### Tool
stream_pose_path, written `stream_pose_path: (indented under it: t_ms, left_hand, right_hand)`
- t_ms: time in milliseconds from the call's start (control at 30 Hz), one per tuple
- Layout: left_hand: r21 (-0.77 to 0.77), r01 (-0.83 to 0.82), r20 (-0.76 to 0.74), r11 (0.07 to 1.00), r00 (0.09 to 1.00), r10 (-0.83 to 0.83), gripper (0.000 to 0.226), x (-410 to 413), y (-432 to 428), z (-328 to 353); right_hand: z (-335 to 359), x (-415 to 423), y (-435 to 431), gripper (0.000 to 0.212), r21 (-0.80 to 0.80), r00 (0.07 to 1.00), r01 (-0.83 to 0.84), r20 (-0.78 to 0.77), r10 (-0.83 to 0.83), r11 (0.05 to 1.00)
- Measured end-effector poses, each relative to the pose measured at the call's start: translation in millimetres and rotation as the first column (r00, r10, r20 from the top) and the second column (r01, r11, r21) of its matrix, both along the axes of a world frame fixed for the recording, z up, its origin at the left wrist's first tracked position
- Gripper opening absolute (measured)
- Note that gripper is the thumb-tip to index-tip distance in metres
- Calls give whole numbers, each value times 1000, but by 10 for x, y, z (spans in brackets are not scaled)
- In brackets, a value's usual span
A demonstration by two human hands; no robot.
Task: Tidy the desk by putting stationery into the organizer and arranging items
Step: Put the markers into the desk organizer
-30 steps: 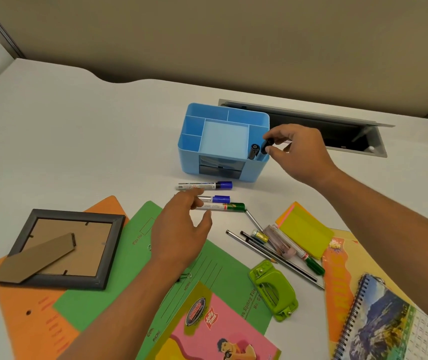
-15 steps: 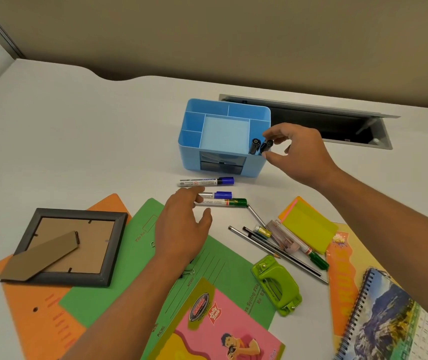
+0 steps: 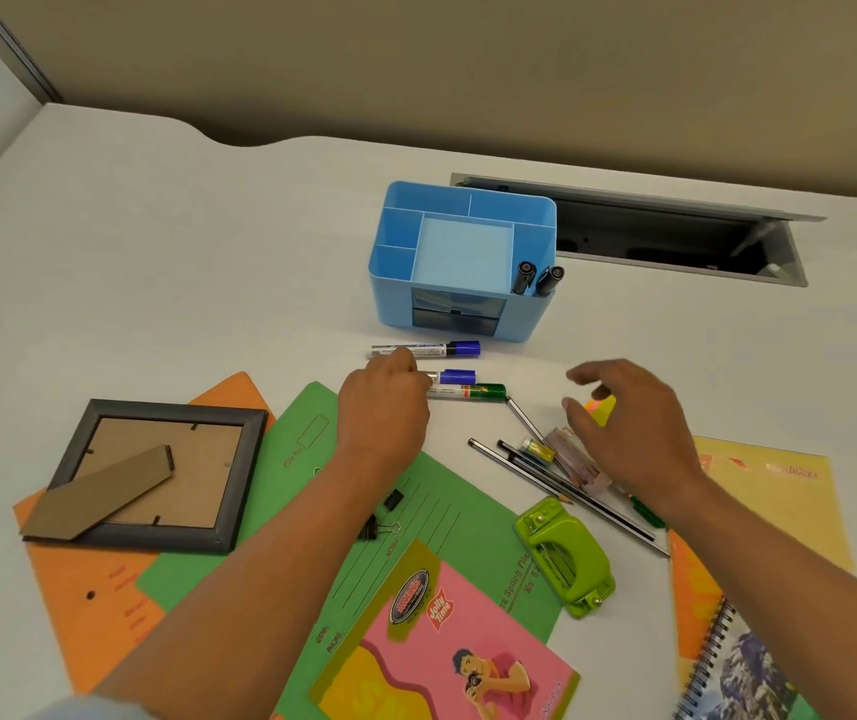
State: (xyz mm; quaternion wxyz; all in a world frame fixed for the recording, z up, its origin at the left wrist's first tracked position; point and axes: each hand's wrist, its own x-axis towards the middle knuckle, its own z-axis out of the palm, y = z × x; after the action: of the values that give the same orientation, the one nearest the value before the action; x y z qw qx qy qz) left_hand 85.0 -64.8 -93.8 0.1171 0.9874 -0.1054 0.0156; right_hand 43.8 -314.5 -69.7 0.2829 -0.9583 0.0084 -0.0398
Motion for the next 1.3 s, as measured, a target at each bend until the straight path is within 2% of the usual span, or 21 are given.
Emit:
stream_pose_path:
  t_ms: [167,367,500,600,700,767,833,900,1067,1200,1300]
  left_hand:
    - [94,33,-20,995,999,-31,19,51,-6,3]
    - [166,69,-26,984,997,-66,17,101,-51,54]
    - [192,86,-26,978,996,-82,20,130,-53,78]
    - [182,118,-15,976,993,-117,17,131,-31,95]
    - [106,125,55,987,990,-131,11,86,20,104]
    - [-25,123,116,992,986,-119,14,14,40,115]
    - [-147,115,143,982,985,-94,19,-69,32,172]
    - [-224,108,155,969,985,-74,20,-137,0,236]
    - [-427,84,177,900,984,-8,22,-226,-109,386]
    - [-525,91,204,846,979,21,29,-223,-147,549]
    - [-508,57,189,859,981,46,39,-197,-87,574]
  right_hand:
    - [-127,-179,67,21,-23,996,-64,-62,63,998]
    - [-96,-141,165,18,20,992,-116,-47,117,993]
    - [-70,-106,283,16,0,980,-193,-45,192,981]
    - [-42,-95,321,17,48,983,-176,-47,178,983]
    - [11,-59,338,21,179,995,-72,-51,82,981]
    - [80,-31,342,32,303,994,9,-107,25,953]
    - [195,-9,349,51,431,972,37,-225,67,902]
    - [313,-7,347,58,510,951,18,-273,142,860]
    - [603,-12,308,28,537,974,-60,-153,167,841]
    - [907,18,219,26,539,983,-151,-3,181,829]
    - [1201,136,86,23,497,972,-230,162,171,837]
